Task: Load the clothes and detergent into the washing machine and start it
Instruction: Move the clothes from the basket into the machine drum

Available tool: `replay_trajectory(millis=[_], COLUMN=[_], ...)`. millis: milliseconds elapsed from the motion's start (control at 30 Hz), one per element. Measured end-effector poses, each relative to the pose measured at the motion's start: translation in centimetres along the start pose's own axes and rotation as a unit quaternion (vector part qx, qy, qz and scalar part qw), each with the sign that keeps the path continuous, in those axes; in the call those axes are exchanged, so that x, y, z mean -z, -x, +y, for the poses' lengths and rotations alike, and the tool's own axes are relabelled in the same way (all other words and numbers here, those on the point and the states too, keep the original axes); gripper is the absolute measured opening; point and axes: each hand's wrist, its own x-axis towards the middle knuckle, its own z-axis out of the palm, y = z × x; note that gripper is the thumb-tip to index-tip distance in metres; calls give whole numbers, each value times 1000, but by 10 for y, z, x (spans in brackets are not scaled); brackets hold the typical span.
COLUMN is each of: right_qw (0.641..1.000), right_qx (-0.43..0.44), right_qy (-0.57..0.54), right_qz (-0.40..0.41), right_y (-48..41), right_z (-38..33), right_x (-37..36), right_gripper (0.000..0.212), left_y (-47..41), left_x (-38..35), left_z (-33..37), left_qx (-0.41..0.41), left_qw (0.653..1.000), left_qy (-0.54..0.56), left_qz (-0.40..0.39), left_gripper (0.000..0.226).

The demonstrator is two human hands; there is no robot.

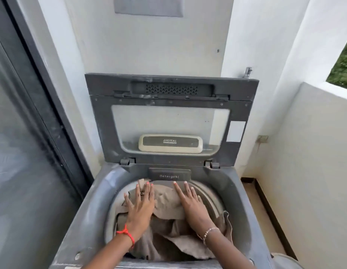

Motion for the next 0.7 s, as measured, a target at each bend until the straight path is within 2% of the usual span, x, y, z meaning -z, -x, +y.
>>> replay_trajectory(millis=[33, 100, 133, 200, 300, 400, 467, 533, 600, 700], right_qw=[1000, 999, 999, 999, 988, 948, 905, 858, 824, 800], right_qx=[-11, -22, -24, -23, -28, -79, -142, -222, -296, -379], right_qy=[9, 21, 20, -16, -147, -248, -280, -300, -310, -314], right_qz=[-20, -42, -45, -35, 42, 181, 287, 352, 369, 342], right_y=[-6, -15, -16, -15, 2, 41, 74, 112, 153, 204], right_z=[3, 11, 15, 24, 42, 79, 117, 160, 200, 251], right_x=[-9, -22, -26, -24, 0, 36, 54, 66, 63, 28], right_gripper=[78, 77, 80, 83, 85, 78, 72, 65, 58, 53], left_y=[-2, -11, -13, -19, -32, -45, -52, -57, -59, -59], left_x=[-3, -15, -21, -16, 4, 27, 45, 62, 70, 61], left_z=[-1, -2, 0, 14, 50, 100, 142, 190, 247, 335], left_qx=[-2, 12, 1, -14, -52, -125, -190, -253, -314, -388], left_qw=[999, 995, 993, 984, 978, 967, 952, 924, 889, 851], left_qy=[8, 56, 54, 78, 147, 191, 227, 281, 329, 345], left_qz=[-39, -76, -107, -159, -139, -110, -79, -54, -45, -74], left_gripper=[51, 86, 91, 90, 89, 88, 83, 80, 77, 72])
